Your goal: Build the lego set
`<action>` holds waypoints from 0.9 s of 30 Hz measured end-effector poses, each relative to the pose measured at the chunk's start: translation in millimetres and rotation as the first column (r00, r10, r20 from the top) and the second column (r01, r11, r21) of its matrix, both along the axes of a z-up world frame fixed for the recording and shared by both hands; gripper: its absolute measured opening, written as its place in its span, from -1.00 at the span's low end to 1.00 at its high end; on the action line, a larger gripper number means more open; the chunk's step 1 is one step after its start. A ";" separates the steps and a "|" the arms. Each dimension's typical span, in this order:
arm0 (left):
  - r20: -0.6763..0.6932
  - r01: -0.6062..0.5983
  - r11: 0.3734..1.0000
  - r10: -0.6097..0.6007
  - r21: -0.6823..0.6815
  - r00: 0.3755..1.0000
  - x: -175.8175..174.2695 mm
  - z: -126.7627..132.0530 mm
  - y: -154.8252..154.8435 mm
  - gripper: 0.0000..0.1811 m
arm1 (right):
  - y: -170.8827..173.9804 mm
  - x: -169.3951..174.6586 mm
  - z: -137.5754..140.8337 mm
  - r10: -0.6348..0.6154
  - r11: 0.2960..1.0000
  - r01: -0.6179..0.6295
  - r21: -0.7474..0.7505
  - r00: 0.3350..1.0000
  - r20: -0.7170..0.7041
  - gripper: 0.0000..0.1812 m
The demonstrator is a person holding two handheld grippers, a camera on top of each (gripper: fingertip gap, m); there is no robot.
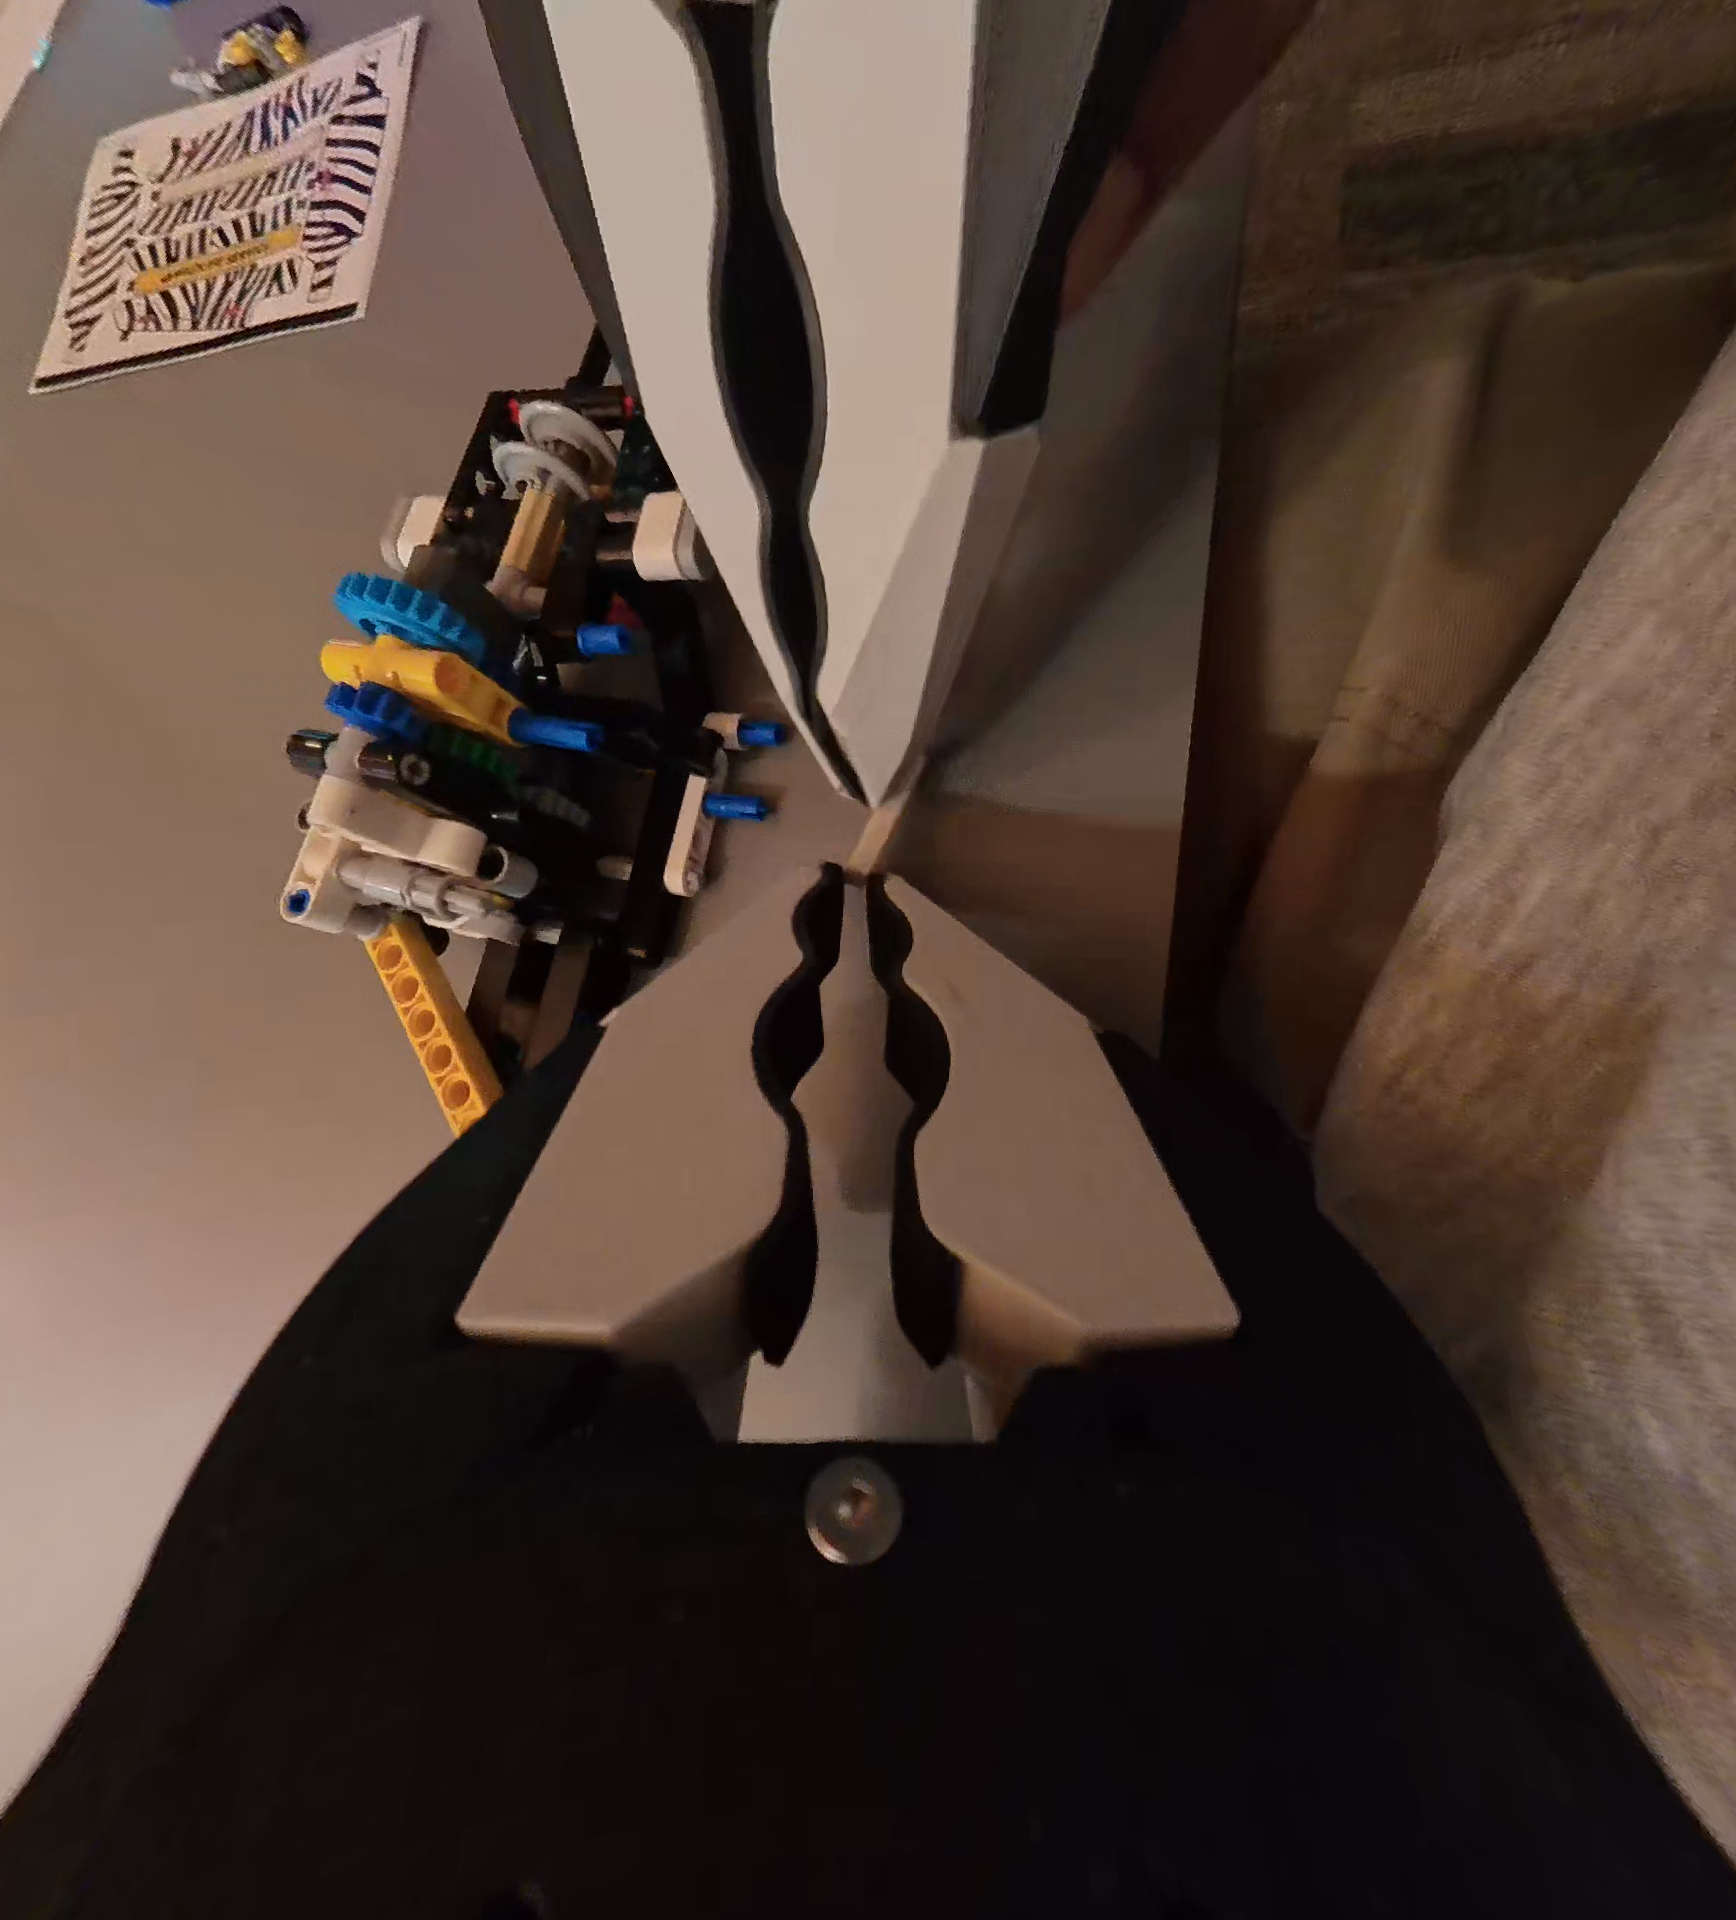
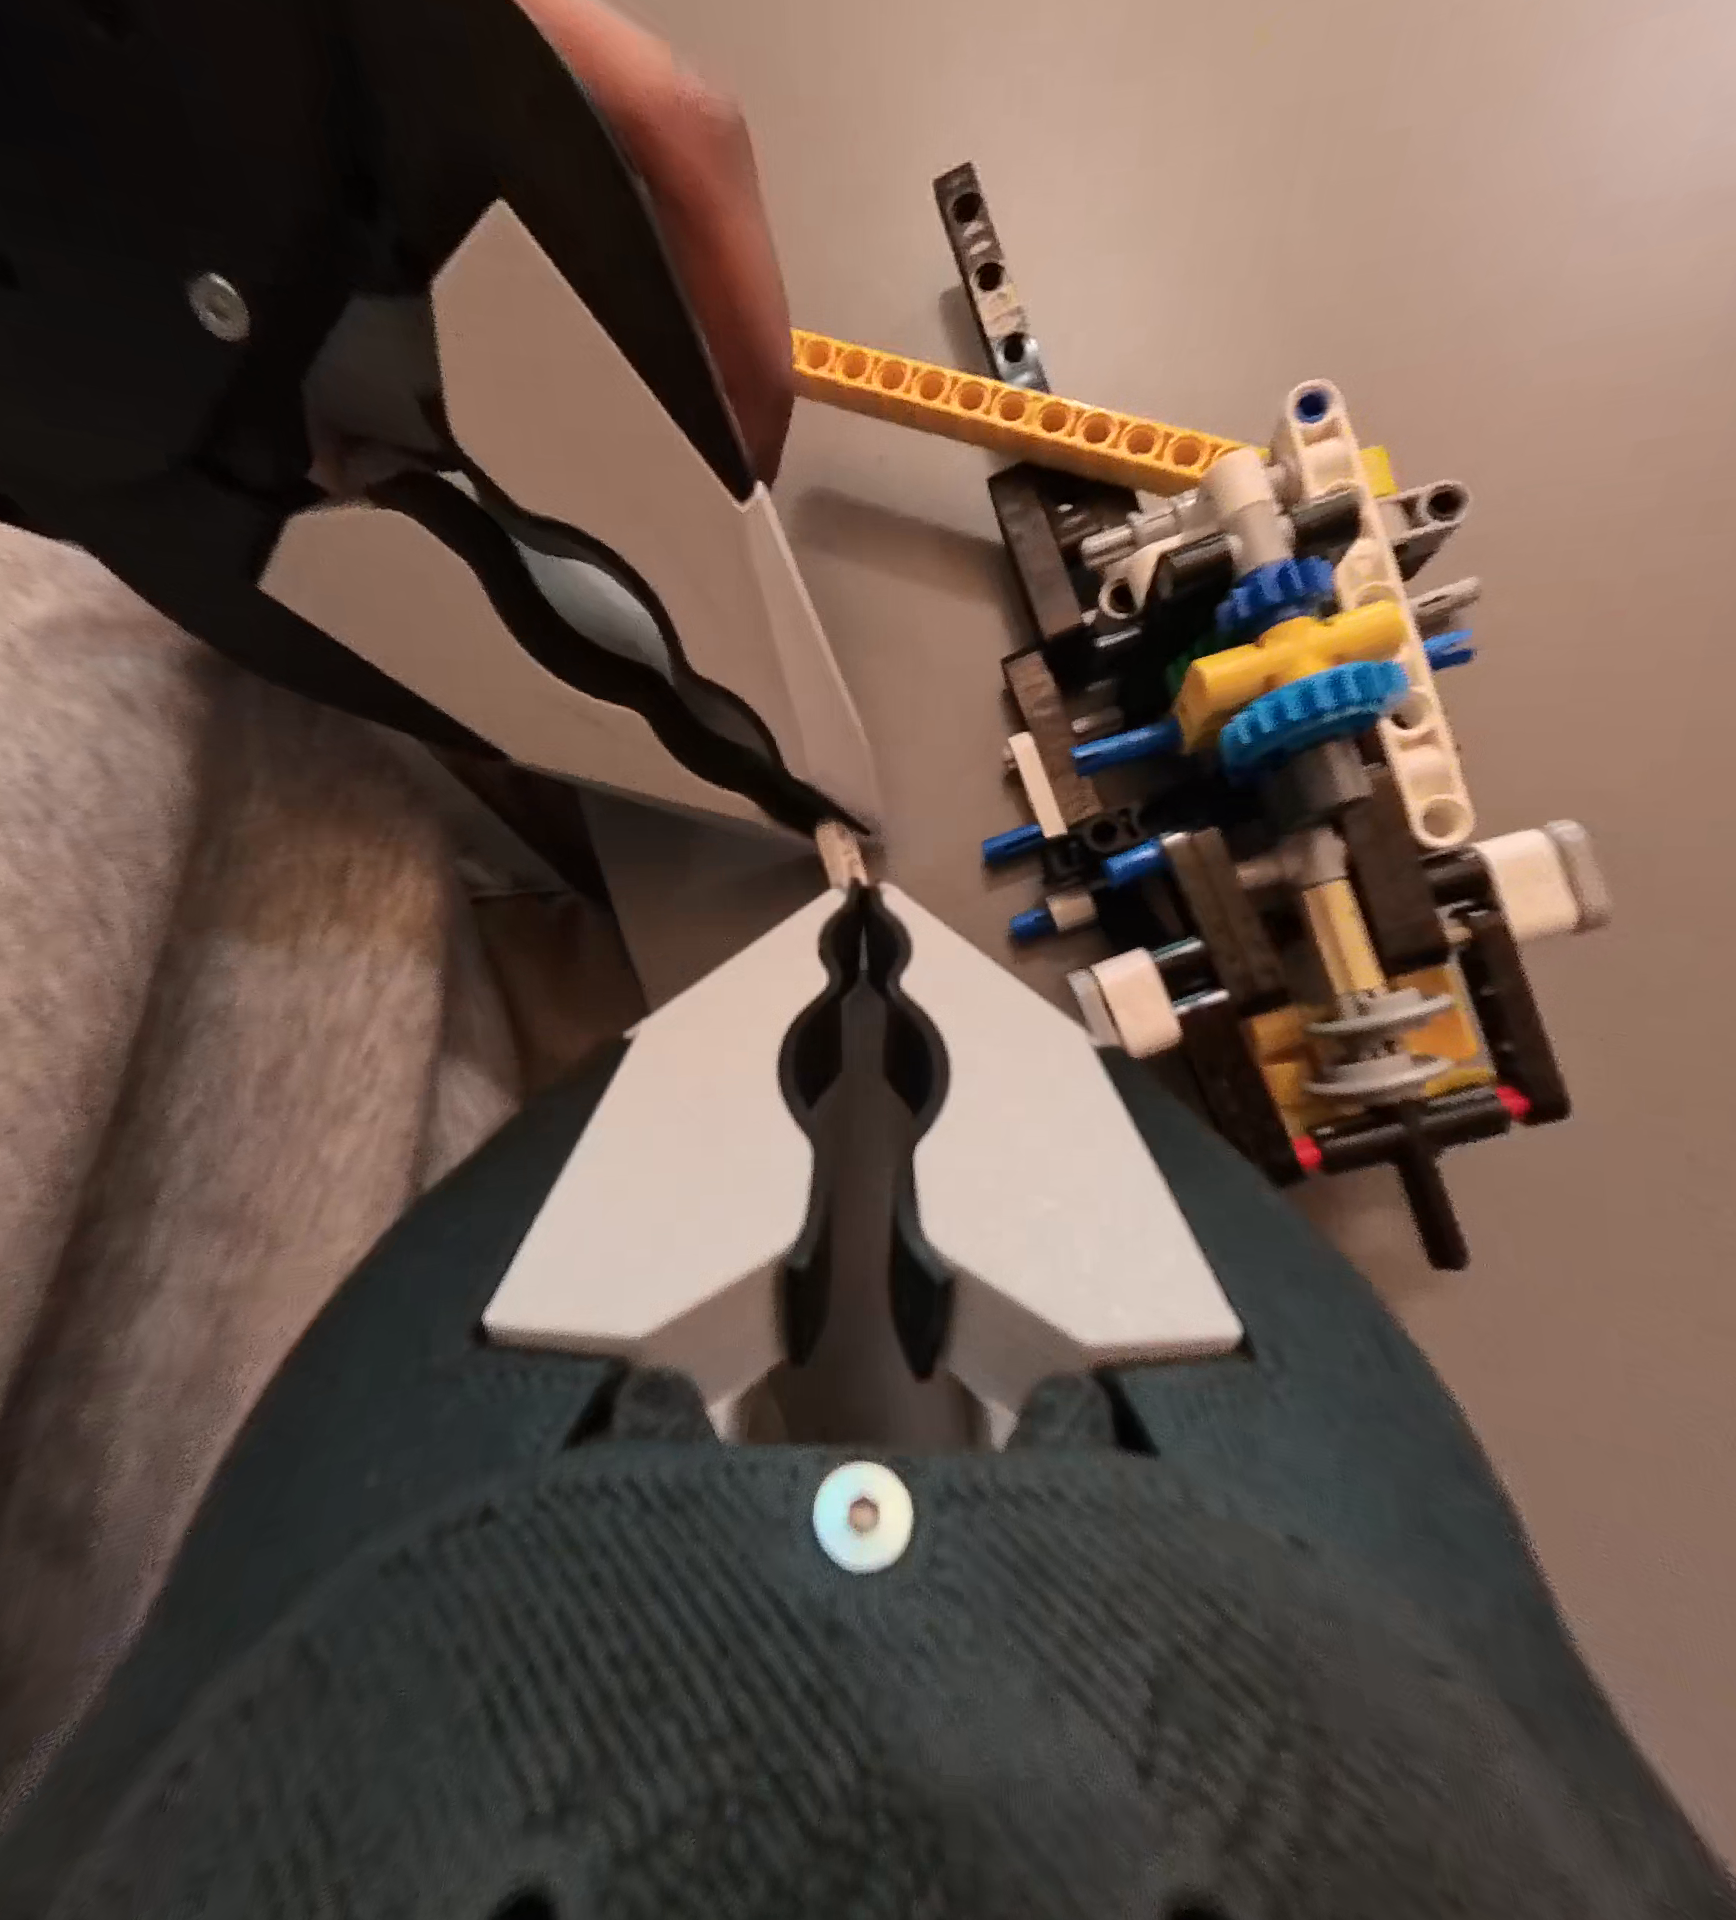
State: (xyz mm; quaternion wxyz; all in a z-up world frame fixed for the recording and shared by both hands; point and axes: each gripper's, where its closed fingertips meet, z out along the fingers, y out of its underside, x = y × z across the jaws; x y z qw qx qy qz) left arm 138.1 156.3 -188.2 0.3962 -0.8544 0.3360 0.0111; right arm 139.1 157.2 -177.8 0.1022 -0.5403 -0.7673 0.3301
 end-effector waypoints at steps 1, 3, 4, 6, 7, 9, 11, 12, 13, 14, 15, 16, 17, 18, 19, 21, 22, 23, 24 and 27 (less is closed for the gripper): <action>-0.002 -0.003 1.000 0.003 -0.002 1.000 -0.5 0.0 0.2 -0.97 | 1.5 0.0 0.3 0.003 1.000 -0.002 0.025 1.000 -0.012 -1.00; -0.003 -0.011 1.000 0.011 -0.014 1.000 -1.8 -0.5 0.2 -0.97 | 1.5 0.7 3.2 0.032 0.997 -0.029 0.072 0.998 -0.048 -0.99; -0.002 -0.021 1.000 0.021 -0.017 1.000 -3.3 -0.3 0.6 -0.97 | 1.6 0.7 4.6 0.048 0.994 -0.040 0.101 0.996 -0.073 -0.96; 0.001 -0.041 0.999 0.041 -0.026 0.999 -6.8 -0.7 1.3 -0.97 | 4.6 -0.5 4.8 0.073 0.984 -0.052 0.170 0.990 -0.120 -0.92; 0.010 -0.045 0.999 0.045 -0.031 0.999 -7.3 -0.6 1.4 -0.97 | 5.9 -0.3 3.0 0.086 0.978 -0.058 0.200 0.988 -0.131 -0.92; 0.023 -0.052 0.998 0.053 -0.044 0.998 -8.2 -0.7 2.0 -0.97 | 9.1 -0.3 -1.3 0.102 0.966 -0.066 0.248 0.986 -0.135 -0.91; 0.028 -0.058 0.997 0.059 -0.052 0.998 -9.3 -0.8 2.8 -0.97 | 13.1 -2.3 -3.9 0.104 0.954 -0.057 0.294 0.984 -0.147 -0.91; 0.031 -0.059 0.997 0.061 -0.057 0.998 -9.6 -0.8 3.1 -0.97 | 13.5 -3.3 -4.1 0.111 0.948 -0.058 0.313 0.982 -0.155 -0.91; 0.035 -0.061 0.996 0.063 -0.063 0.997 -9.5 -1.0 3.3 -0.97 | 13.2 -4.4 -4.1 0.119 0.943 -0.061 0.326 0.979 -0.164 -0.92; 0.039 -0.064 0.996 0.067 -0.067 0.997 -9.9 -1.0 4.0 -0.97 | 12.0 -5.3 -4.5 0.127 0.940 -0.065 0.335 0.978 -0.168 -0.93; 0.045 -0.070 0.995 0.073 -0.073 0.996 -10.2 -1.1 4.8 -0.97 | 11.3 -5.8 -4.9 0.132 0.937 -0.068 0.341 0.977 -0.168 -0.92; 0.055 -0.075 0.994 0.080 -0.080 0.995 -10.2 -1.3 5.5 -0.97 | 12.0 -6.9 -4.7 0.129 0.934 -0.062 0.351 0.977 -0.172 -0.93; 0.063 -0.081 0.993 0.087 -0.087 0.994 -10.5 -1.1 5.9 -0.97 | 12.7 -7.7 -4.6 0.128 0.932 -0.058 0.359 0.976 -0.174 -0.94; 0.070 -0.085 0.992 0.091 -0.092 0.993 -10.8 -1.2 5.9 -0.97 | 13.7 -8.6 -4.4 0.125 0.929 -0.053 0.365 0.976 -0.176 -0.97; 0.074 -0.087 0.992 0.094 -0.094 0.993 -11.0 -1.2 5.8 -0.97 | 14.9 -9.3 -4.2 0.119 0.927 -0.046 0.371 0.977 -0.177 -1.00; 0.073 -0.090 0.992 0.097 -0.094 0.993 -11.8 -1.3 5.5 -0.97 | 15.9 -10.2 -4.4 0.111 0.924 -0.036 0.381 0.978 -0.177 -1.00; 0.071 -0.091 0.991 0.098 -0.093 0.993 -12.3 -1.2 5.4 -0.96 | 15.6 -10.7 -4.4 0.110 0.923 -0.034 0.383 0.978 -0.179 -1.00; 0.067 -0.093 0.992 0.100 -0.090 0.993 -12.9 -0.6 5.0 -0.93 | 16.2 -11.2 -4.8 0.105 0.921 -0.029 0.388 0.978 -0.177 -1.00; 0.063 -0.094 0.992 0.100 -0.088 0.993 -13.9 0.0 4.4 -0.91 | 16.7 -11.3 -5.3 0.103 0.919 -0.026 0.393 0.979 -0.176 -1.00; 0.073 -0.086 0.992 0.093 -0.091 0.993 -16.2 3.8 1.1 -0.84 | 17.7 -12.3 -5.2 0.095 0.916 -0.017 0.400 0.980 -0.175 -1.00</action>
